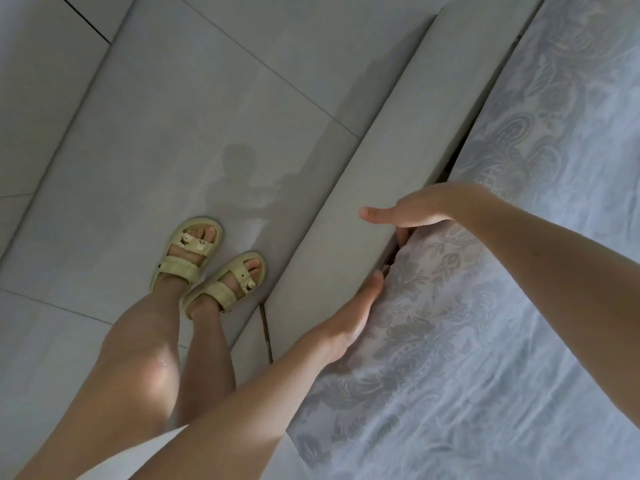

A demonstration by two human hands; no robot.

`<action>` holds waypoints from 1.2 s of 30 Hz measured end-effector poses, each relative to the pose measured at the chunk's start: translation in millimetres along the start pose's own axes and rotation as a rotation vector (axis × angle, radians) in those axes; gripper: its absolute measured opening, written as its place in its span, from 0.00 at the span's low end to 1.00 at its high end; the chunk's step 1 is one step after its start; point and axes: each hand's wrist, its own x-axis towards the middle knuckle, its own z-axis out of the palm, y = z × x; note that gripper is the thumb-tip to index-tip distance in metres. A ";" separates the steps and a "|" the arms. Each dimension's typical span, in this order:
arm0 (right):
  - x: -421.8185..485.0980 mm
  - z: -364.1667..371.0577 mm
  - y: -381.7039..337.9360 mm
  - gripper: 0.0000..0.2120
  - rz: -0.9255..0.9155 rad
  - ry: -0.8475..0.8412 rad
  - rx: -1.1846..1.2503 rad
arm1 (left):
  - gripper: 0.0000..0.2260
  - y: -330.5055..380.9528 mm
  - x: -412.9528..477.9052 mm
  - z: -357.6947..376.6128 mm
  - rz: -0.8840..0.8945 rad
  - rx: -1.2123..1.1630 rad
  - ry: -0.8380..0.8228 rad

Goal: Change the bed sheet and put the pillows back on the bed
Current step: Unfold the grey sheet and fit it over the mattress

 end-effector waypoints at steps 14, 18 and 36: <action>-7.6 49.9 -6.4 0.39 -0.325 0.353 -0.295 | 0.30 -21.1 -11.9 -38.2 0.076 -0.252 0.347; 1.0 55.1 -14.4 0.38 -0.264 0.296 -0.438 | 0.26 -24.9 -16.8 -30.3 0.062 -0.136 0.291; -27.9 129.4 -80.1 0.25 -0.461 0.299 0.053 | 0.26 -67.7 -47.6 -76.9 0.041 -0.484 0.314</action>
